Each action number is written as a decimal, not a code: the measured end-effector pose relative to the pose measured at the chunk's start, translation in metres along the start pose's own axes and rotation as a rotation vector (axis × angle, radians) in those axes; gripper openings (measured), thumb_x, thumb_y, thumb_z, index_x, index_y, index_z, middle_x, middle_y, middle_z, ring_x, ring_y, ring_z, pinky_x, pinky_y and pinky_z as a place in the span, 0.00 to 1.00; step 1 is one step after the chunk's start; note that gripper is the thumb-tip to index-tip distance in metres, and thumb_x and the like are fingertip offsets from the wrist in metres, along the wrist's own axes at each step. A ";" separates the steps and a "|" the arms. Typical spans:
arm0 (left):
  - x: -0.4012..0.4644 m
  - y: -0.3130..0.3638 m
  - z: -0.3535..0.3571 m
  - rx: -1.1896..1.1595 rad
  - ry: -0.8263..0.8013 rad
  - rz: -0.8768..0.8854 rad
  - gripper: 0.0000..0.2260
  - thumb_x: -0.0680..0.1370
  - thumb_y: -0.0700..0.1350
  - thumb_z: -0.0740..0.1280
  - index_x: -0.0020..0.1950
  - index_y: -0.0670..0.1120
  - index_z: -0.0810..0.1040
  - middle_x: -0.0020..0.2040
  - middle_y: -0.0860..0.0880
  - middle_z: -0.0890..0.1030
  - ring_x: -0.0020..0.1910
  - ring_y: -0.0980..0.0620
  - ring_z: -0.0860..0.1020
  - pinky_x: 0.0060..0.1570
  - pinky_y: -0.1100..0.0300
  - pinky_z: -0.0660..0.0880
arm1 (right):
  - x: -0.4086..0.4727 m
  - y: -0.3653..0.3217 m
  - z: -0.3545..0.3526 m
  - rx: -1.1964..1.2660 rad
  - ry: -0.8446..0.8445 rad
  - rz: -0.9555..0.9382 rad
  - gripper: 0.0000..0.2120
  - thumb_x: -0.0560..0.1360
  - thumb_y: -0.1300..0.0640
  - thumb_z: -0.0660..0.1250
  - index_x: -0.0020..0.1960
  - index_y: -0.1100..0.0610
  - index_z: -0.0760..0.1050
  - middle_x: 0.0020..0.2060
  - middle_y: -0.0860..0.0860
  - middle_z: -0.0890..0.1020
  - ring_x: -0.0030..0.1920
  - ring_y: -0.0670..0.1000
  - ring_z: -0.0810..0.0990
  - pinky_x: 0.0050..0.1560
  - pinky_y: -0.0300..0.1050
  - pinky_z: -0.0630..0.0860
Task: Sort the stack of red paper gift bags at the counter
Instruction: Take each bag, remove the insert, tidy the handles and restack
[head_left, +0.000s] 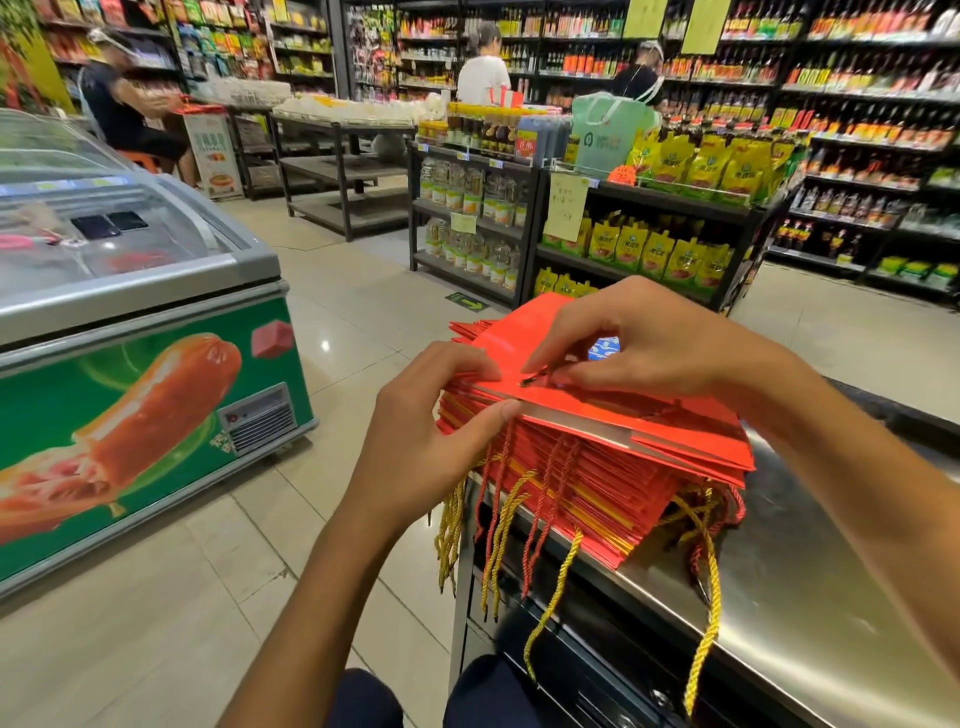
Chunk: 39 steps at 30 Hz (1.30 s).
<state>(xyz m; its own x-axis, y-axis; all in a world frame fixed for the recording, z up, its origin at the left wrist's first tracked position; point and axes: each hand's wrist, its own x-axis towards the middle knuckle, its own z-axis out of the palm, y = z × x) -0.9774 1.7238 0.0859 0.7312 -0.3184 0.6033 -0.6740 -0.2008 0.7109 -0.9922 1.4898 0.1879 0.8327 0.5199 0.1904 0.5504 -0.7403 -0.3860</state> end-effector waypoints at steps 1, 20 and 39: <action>0.000 0.000 0.000 -0.001 -0.002 -0.003 0.12 0.76 0.52 0.74 0.56 0.51 0.79 0.54 0.57 0.80 0.57 0.55 0.79 0.55 0.57 0.76 | 0.000 0.000 0.002 -0.015 0.005 -0.020 0.09 0.75 0.56 0.77 0.55 0.48 0.87 0.44 0.46 0.85 0.44 0.49 0.83 0.47 0.52 0.80; -0.002 -0.003 0.004 -0.060 0.058 -0.029 0.09 0.78 0.50 0.71 0.56 0.49 0.81 0.52 0.56 0.82 0.56 0.53 0.80 0.56 0.51 0.78 | 0.011 -0.027 -0.004 -0.506 -0.084 -0.213 0.07 0.81 0.57 0.68 0.55 0.51 0.84 0.48 0.46 0.83 0.49 0.50 0.79 0.49 0.44 0.73; 0.010 0.015 0.015 -0.158 0.347 0.049 0.05 0.78 0.43 0.75 0.54 0.46 0.86 0.46 0.54 0.86 0.47 0.52 0.84 0.48 0.50 0.82 | -0.001 -0.033 -0.015 -0.089 -0.060 0.105 0.19 0.74 0.32 0.65 0.56 0.41 0.84 0.49 0.37 0.84 0.50 0.42 0.82 0.50 0.48 0.78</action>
<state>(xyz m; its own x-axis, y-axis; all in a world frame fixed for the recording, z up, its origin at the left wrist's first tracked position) -0.9820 1.7035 0.0971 0.7088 0.0134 0.7053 -0.7045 -0.0391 0.7087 -1.0105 1.5073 0.2136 0.8825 0.4602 0.0974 0.4657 -0.8255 -0.3190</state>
